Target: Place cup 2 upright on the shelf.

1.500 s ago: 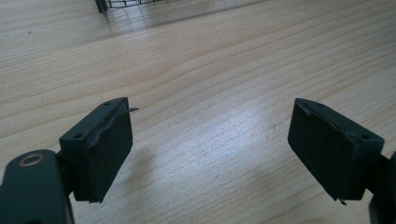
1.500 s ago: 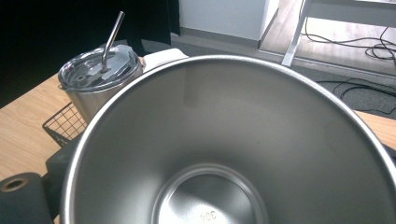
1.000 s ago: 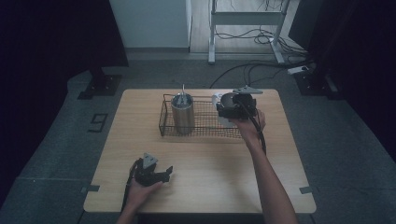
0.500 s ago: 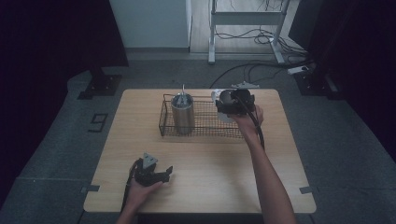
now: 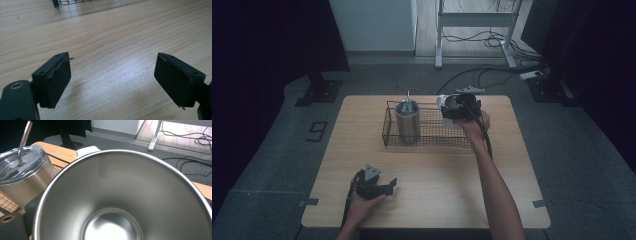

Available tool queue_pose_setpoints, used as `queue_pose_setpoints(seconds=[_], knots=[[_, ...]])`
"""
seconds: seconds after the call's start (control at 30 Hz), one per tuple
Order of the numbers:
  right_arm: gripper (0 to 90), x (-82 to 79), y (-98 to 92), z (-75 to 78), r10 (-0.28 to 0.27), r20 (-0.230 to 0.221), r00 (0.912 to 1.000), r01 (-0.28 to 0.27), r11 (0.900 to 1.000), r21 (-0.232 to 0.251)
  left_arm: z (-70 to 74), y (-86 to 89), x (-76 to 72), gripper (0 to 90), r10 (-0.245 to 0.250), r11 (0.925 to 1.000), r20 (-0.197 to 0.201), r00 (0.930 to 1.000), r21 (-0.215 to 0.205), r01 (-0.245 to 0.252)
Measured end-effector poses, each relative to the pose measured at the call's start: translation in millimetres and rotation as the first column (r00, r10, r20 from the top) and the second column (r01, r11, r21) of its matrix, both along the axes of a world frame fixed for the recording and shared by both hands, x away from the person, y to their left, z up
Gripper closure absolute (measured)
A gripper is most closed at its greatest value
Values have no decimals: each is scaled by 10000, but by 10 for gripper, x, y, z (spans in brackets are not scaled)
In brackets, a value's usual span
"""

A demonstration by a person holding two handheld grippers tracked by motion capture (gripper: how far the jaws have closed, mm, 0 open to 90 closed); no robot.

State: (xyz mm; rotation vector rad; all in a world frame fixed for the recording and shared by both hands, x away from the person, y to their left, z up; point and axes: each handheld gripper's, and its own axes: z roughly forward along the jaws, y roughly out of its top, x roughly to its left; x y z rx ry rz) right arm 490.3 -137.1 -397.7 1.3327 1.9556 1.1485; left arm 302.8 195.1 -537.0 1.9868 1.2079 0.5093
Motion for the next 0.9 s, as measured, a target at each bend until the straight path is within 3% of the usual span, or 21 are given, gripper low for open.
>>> queue_pose_setpoints(seconds=[0.9], knots=[[62,185,5,-295,-185,-353,9992,176,9995,-259,-23,-22,4,143,-35,9999,-37,10000,104,36]])
